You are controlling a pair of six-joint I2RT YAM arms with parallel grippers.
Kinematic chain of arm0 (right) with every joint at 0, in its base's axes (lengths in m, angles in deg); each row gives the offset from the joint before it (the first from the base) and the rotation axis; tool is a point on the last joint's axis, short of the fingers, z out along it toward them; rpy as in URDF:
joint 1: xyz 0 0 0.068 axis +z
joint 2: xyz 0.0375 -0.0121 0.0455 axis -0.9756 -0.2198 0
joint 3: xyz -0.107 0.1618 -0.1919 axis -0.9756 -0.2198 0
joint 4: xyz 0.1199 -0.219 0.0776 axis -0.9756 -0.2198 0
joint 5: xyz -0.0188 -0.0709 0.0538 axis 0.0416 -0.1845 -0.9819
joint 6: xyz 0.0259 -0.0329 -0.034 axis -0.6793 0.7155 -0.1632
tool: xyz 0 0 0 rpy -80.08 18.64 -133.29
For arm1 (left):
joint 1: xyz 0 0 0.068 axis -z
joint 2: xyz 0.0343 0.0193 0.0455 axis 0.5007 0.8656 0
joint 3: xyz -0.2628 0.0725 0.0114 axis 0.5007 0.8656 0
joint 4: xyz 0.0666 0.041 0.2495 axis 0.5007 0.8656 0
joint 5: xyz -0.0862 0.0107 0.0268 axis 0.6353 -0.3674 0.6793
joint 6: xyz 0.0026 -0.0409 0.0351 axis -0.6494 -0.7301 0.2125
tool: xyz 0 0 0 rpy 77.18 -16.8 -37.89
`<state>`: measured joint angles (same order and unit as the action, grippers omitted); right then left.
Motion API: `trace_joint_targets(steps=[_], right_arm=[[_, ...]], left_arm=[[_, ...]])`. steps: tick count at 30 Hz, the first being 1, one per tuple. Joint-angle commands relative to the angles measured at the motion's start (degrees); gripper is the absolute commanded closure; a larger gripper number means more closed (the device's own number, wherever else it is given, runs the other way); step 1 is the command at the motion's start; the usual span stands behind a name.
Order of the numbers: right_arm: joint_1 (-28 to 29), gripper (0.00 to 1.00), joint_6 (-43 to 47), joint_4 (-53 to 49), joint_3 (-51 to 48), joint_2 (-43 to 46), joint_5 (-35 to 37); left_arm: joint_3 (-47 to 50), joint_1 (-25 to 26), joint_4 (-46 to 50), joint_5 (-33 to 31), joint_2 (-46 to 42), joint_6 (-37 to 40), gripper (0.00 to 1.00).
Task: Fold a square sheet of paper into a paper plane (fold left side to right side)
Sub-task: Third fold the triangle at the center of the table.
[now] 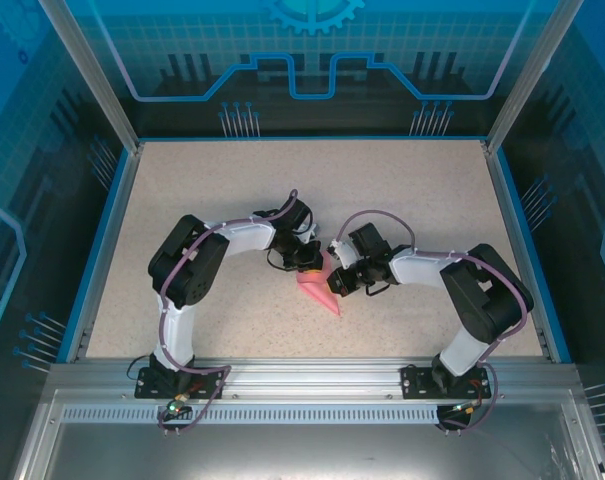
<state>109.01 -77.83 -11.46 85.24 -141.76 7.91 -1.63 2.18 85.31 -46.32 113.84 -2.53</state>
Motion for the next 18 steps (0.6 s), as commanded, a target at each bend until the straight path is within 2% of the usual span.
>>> trace_joint_targets(steps=[1, 18], right_arm=[[-1.03, 1.0, -0.62, -1.35, 0.96, -0.67, 0.81], [-1.21, 1.0, -0.54, -1.69, 1.4, -1.0, 0.7]], left_arm=[[0.39, 0.82, 3.29, -1.2, 2.25, 1.76, 0.94], [0.43, 0.82, 3.43, -1.19, 2.44, 1.77, 0.94]])
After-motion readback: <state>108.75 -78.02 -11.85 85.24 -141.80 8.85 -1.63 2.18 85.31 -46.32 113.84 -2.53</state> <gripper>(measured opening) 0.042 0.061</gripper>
